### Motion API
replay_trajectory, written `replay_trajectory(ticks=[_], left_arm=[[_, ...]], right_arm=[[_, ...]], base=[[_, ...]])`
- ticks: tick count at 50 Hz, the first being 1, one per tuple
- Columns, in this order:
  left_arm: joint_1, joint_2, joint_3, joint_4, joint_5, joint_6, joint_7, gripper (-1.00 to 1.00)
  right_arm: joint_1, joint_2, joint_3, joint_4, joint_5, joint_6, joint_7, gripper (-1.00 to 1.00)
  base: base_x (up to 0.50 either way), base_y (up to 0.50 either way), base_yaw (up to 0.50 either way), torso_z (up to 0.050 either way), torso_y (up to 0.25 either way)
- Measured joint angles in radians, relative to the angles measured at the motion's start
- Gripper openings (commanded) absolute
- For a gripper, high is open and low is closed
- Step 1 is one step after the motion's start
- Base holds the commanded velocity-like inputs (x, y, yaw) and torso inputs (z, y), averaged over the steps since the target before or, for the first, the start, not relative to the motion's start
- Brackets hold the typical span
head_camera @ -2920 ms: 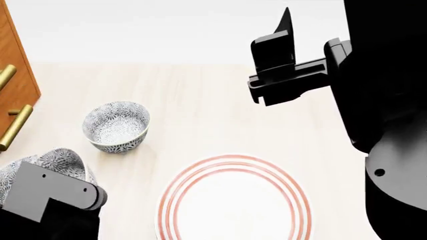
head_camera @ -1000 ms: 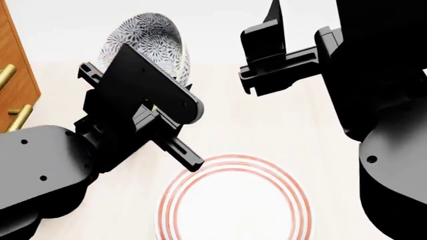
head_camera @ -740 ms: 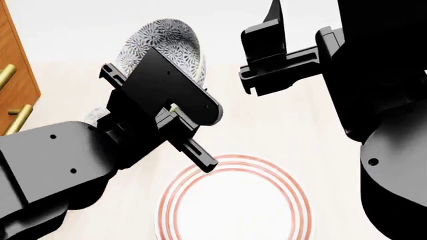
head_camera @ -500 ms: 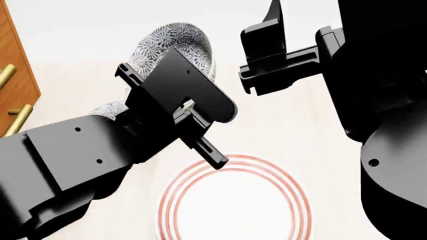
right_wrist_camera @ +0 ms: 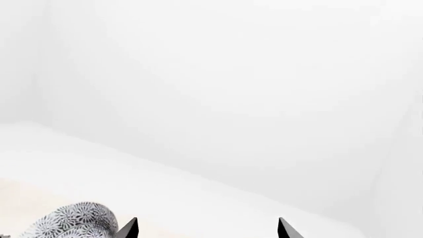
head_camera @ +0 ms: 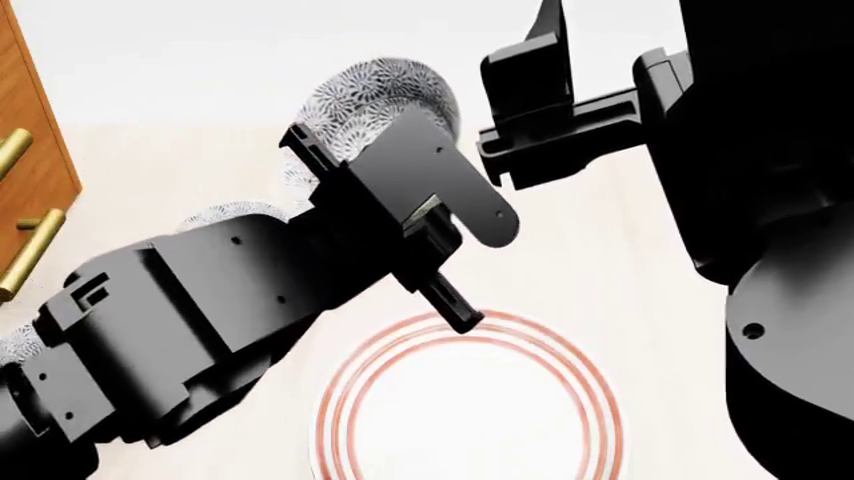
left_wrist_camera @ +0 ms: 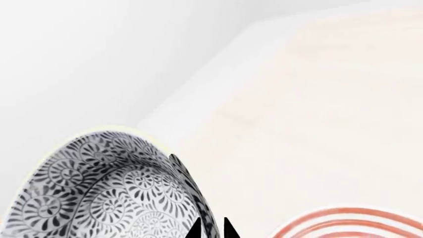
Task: Put the bowl at the front on the plate.
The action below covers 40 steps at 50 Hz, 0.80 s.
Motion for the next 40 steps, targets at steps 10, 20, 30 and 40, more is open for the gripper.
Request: replay_trajectory(ticks=[10,20,30,40], left_arm=[[-0.024,0.038,0.074,-0.116,0.007,0.055,0.029,-1.0],[-0.084,0.055,0.264,-0.224,-0.142,0.156,0.001,-1.0],[-0.136,0.061,0.408,-0.28,-0.262,0.211,0.002,-1.0],[-0.166,0.063,0.465,-0.256,-0.302,0.201,0.019,-1.0]], right_arm=[[0.024,-0.001,-0.003,0.003,0.012,0.009,0.005,1.0],[0.041,-0.001,-0.011,0.008,0.014,0.015,0.003,1.0],[0.049,-0.006,-0.022,0.016,0.01,0.015,0.0,1.0],[0.057,-0.012,-0.035,0.024,0.006,0.018,-0.004,1.0]], base=[[0.0,0.0,0.0,0.0,0.0],[0.0,0.0,0.0,0.0,0.001],[0.0,0.0,0.0,0.0,0.0],[0.0,0.0,0.0,0.0,0.001]])
